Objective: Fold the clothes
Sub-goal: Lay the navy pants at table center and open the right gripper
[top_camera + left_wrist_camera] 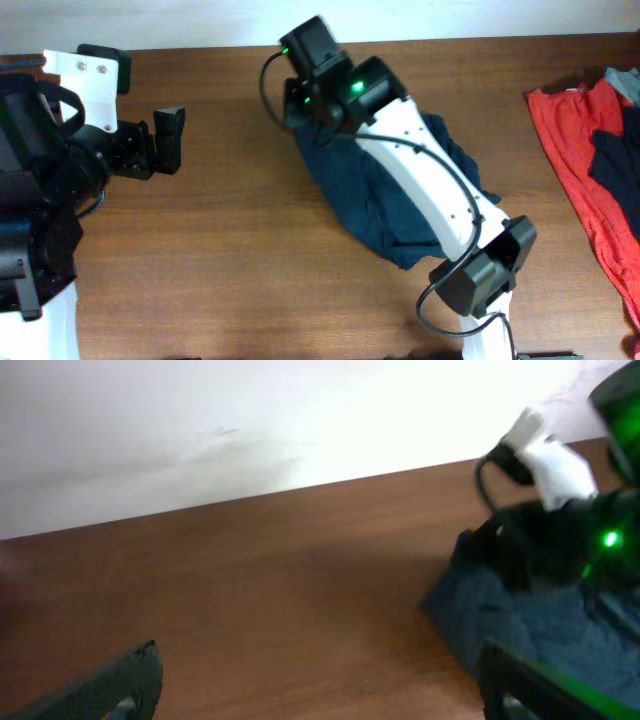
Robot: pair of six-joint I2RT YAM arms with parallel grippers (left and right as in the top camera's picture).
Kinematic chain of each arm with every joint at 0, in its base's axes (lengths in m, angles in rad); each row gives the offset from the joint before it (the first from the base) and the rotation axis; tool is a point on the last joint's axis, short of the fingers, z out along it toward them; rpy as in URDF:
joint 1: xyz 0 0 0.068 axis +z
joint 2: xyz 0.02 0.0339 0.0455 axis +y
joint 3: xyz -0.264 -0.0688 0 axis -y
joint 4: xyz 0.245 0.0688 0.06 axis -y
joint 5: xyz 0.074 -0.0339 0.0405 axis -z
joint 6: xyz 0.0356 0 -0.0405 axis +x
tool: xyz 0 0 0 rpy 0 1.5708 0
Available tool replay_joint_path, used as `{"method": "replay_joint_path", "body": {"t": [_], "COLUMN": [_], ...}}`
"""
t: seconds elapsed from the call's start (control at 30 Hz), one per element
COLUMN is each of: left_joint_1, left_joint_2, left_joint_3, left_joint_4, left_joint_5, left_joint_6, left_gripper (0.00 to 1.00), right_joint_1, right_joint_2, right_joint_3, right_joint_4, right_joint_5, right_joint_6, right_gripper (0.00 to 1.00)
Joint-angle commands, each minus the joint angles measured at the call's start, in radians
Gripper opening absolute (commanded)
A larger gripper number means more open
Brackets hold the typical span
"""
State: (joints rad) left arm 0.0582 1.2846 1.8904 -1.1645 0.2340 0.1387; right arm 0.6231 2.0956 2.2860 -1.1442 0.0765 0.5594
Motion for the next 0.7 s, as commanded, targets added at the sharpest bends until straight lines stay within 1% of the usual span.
{"method": "replay_joint_path", "body": {"t": [0.0, 0.03, 0.13, 0.17, 0.2, 0.23, 0.27, 0.3, 0.33, 0.43, 0.53, 0.6, 0.67], "left_joint_1": [-0.003, -0.003, -0.003, -0.003, -0.003, -0.003, -0.003, -0.003, -0.003, -0.003, -0.003, -0.003, -0.003], "left_joint_2": [-0.010, -0.008, -0.006, -0.006, -0.006, -0.006, -0.006, -0.006, -0.006, -0.003, 0.004, 0.018, 0.047], "left_joint_3": [0.011, 0.011, 0.010, 0.010, 0.010, 0.010, 0.011, 0.010, 0.010, 0.010, 0.010, 0.010, 0.009], "left_joint_4": [-0.003, -0.003, -0.010, -0.011, -0.011, -0.011, -0.011, -0.011, -0.011, -0.016, -0.029, -0.045, -0.061], "left_joint_5": [-0.007, -0.007, -0.007, -0.007, -0.007, -0.007, -0.007, -0.007, -0.007, -0.007, -0.006, -0.006, 0.011], "left_joint_6": [0.016, 0.016, 0.016, 0.017, 0.016, 0.016, 0.016, 0.016, 0.016, 0.017, 0.016, 0.016, 0.016], "left_gripper": [0.99, 0.99, 0.99, 0.99, 0.99, 0.99, 0.99, 0.99, 0.99, 0.99, 0.99, 0.99, 0.99], "right_joint_1": [0.047, 0.053, 0.056, 0.055, 0.053, 0.050, 0.050, 0.048, 0.045, 0.023, -0.031, -0.099, -0.194], "right_joint_2": [-0.037, -0.044, -0.070, -0.079, -0.089, -0.093, -0.097, -0.100, -0.102, -0.120, -0.148, -0.158, -0.153], "right_joint_3": [0.015, 0.015, 0.015, 0.015, 0.015, 0.015, 0.015, 0.015, 0.015, 0.016, 0.016, 0.016, 0.014], "right_joint_4": [0.002, 0.001, -0.004, -0.003, -0.003, -0.004, -0.011, -0.021, -0.031, -0.071, -0.107, -0.124, -0.149], "right_joint_5": [-0.024, -0.024, -0.016, -0.017, -0.018, -0.022, -0.022, -0.014, 0.002, 0.124, 0.217, 0.196, 0.125], "right_joint_6": [-0.130, -0.158, -0.172, -0.190, -0.218, -0.241, -0.264, -0.284, -0.291, -0.252, -0.173, -0.173, -0.174], "right_gripper": [0.04, 0.04, 0.04, 0.06, 0.23, 0.51, 0.70, 0.77, 0.83, 0.87, 0.96, 0.98, 0.98]}}
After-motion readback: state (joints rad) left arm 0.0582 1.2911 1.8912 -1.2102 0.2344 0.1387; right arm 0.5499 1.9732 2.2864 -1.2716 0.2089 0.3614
